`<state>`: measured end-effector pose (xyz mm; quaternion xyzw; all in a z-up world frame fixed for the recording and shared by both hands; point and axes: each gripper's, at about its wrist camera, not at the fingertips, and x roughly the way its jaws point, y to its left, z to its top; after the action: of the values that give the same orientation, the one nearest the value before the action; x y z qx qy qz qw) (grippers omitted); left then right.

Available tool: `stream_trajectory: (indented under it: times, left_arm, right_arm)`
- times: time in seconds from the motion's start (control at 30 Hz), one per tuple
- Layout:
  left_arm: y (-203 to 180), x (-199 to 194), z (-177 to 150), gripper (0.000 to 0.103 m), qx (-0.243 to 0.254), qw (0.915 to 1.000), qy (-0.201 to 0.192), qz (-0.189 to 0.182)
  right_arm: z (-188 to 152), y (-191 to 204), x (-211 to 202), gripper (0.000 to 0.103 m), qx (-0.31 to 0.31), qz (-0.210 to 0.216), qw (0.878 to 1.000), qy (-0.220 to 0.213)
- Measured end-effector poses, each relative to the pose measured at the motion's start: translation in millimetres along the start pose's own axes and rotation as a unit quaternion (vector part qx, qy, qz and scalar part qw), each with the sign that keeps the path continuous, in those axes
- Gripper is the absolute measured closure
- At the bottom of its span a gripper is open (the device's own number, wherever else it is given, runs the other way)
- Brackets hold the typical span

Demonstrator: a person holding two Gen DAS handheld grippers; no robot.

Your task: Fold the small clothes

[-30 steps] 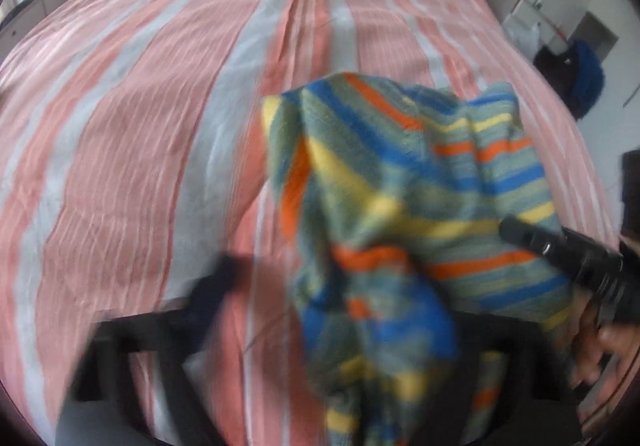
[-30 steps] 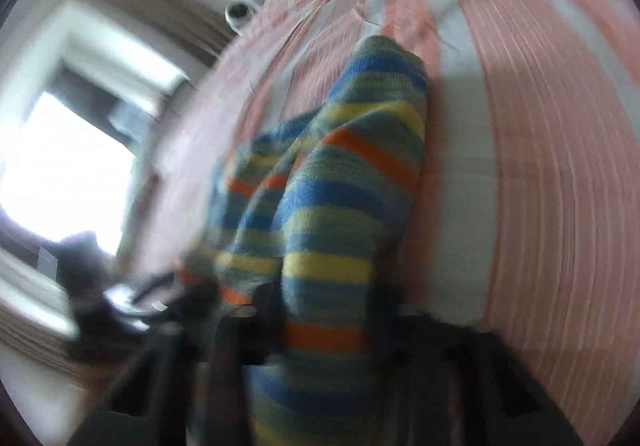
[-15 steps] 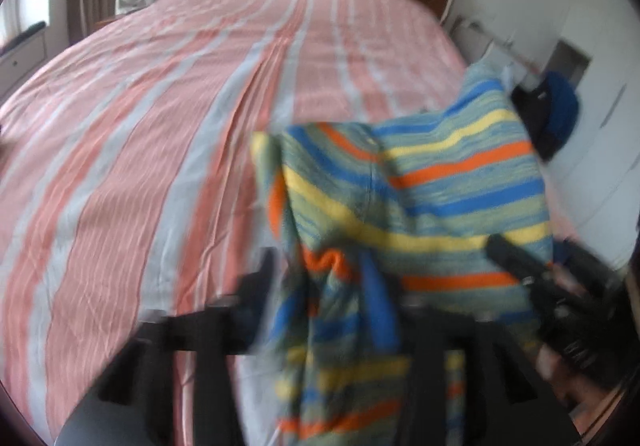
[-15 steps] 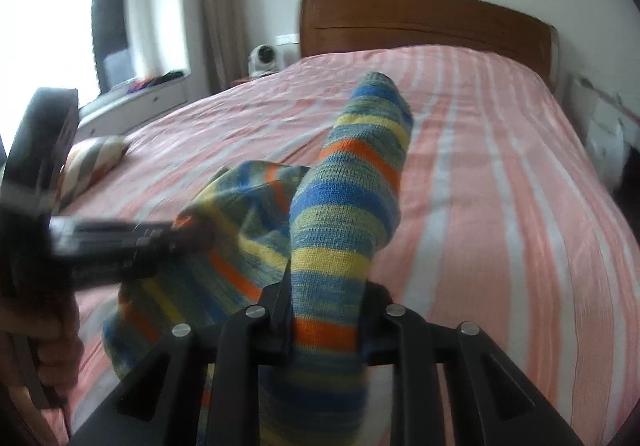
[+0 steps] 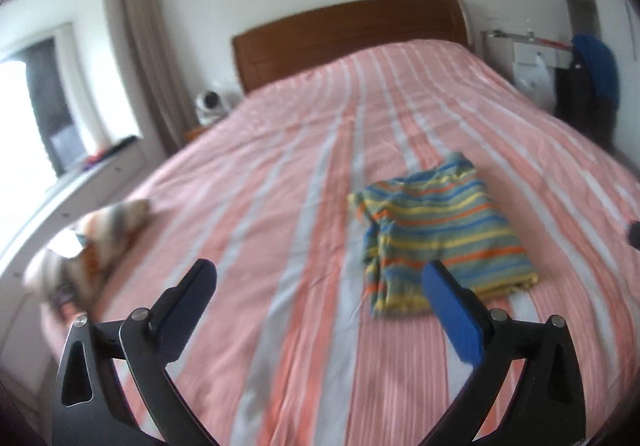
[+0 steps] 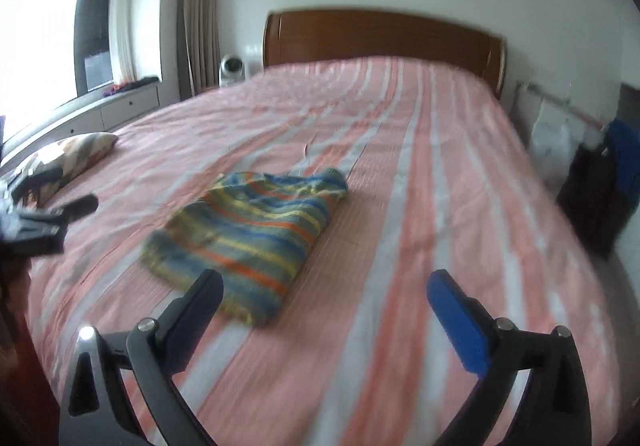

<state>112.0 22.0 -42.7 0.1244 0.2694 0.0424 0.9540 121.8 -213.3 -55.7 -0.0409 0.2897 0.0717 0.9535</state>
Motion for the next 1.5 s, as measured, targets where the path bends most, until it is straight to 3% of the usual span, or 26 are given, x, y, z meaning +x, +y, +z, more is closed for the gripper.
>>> stream_trajectory:
  times: [0.03,0.1,0.17,0.23,0.4,0.57,0.83,1.03,1.17,1.33,1.5]
  left_arm:
    - [-0.5,-9.2,-4.1,0.000,-0.006,0.9998,-0.003,0.020]
    - [0.3,-25.4,-13.1,0.000,-0.016,0.9996,0.002,0.022]
    - [-0.6,-34.9,-20.9,0.000,-0.025,0.9989,0.032,-0.022]
    - [-1.7,-42.7,-24.3,0.000,-0.028,0.9969,0.054,-0.050]
    - [-8.6,-54.9,-25.6,0.000,-0.011,0.9947,0.072,-0.073]
    - [-4.0,-66.3,-26.2,0.000,-0.046,0.9918,0.077,-0.090]
    - [-3.5,-67.4,-28.5,0.000,-0.058,0.9883,0.104,-0.094]
    - [-4.8,-67.8,-28.7,0.000,-0.057,0.9878,0.117,-0.085]
    - [-3.3,-66.6,-30.3,0.000,-0.057,0.9882,0.120,-0.076]
    - [-0.7,-73.7,-28.1,0.000,-0.050,0.9930,0.091,-0.056]
    - [0.4,-83.9,-20.5,0.000,-0.024,0.9967,0.066,-0.041]
  right_arm:
    - [-4.4,0.7,-10.8,0.000,0.004,0.001,1.000,-0.003]
    - [-17.3,-1.7,-28.0,0.000,0.027,0.017,0.999,0.012]
    - [-29.0,-2.8,-36.4,0.000,0.049,0.014,0.998,0.036]
    - [-36.0,-0.2,-45.4,0.000,0.049,0.010,0.998,0.033]
    - [-25.5,16.4,-67.8,0.000,0.037,0.030,0.999,0.016]
    - [-8.4,30.6,-66.8,0.000,0.036,0.014,0.999,0.038]
    - [-11.5,44.0,-73.4,0.000,0.035,0.044,0.997,0.048]
    - [-14.5,57.3,-74.1,0.000,0.006,0.039,0.997,0.059]
    - [-18.7,68.8,-72.8,0.000,-0.023,0.013,0.998,0.064]
    - [-15.5,62.9,-69.3,0.000,0.011,0.050,0.994,0.094]
    - [-6.4,51.0,-75.0,0.000,0.040,0.045,0.993,0.099]
